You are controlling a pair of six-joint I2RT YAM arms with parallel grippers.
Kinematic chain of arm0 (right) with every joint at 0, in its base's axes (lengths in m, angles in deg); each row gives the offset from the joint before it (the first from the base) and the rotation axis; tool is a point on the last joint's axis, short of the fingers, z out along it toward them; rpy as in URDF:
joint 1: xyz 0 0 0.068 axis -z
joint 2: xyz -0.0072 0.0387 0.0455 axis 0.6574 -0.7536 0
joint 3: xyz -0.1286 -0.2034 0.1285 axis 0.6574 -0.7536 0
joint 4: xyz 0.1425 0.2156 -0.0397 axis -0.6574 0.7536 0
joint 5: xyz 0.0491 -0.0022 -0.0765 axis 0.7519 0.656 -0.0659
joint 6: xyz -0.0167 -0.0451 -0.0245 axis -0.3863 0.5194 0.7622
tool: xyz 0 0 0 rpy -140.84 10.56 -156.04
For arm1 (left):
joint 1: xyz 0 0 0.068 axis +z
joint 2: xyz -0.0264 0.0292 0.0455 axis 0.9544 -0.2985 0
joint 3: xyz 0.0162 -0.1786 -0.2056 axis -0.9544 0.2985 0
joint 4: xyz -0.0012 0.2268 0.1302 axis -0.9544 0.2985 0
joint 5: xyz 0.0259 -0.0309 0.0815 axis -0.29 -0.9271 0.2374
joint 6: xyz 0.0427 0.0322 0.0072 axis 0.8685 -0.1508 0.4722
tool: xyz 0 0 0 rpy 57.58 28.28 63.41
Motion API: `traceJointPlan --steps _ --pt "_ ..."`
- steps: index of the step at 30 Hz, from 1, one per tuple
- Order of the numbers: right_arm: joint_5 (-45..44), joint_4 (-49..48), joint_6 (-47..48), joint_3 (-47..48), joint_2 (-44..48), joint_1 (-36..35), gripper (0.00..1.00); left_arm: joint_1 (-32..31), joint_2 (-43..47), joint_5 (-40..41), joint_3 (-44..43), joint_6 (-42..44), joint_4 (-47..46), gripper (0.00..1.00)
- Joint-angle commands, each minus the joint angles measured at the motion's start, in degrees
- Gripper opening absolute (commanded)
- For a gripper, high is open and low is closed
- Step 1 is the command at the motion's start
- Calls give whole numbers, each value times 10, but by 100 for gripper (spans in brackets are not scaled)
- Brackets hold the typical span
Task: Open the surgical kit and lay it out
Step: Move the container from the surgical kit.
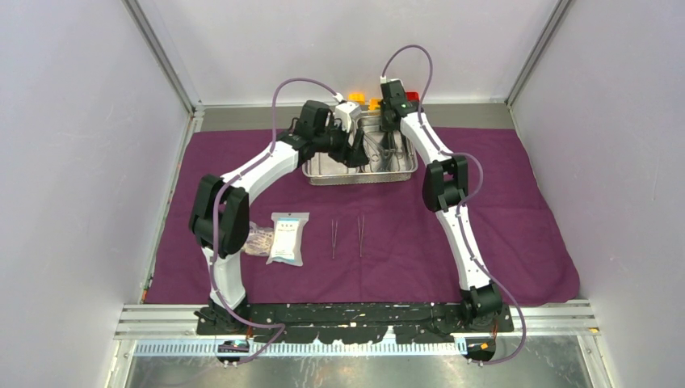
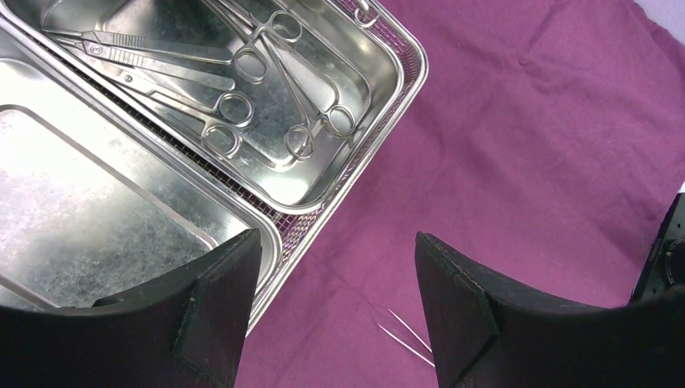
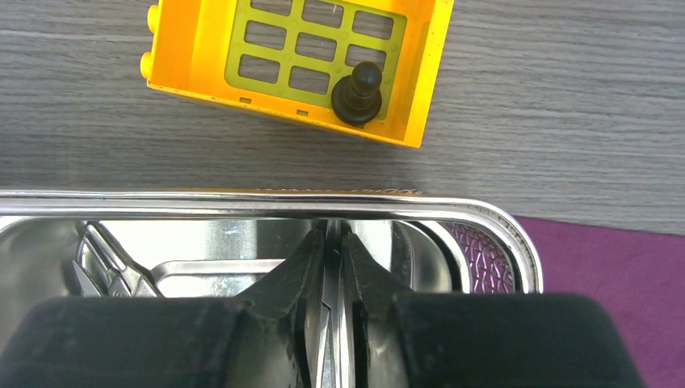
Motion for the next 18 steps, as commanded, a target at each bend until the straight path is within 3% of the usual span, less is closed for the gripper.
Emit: traceJointPlan --steps 1,8,14,18 --pt "-17 13 21 -15 -5 -5 22 4 32 -13 3 1 -4 72" --pt "-13 13 16 -10 -15 -3 24 4 29 -14 0 1 -5 72" --pt "0 22 7 9 -24 6 9 4 27 -15 -1 1 -7 72" --pt "11 19 5 9 -21 9 3 4 18 -15 -7 -2 -6 72"
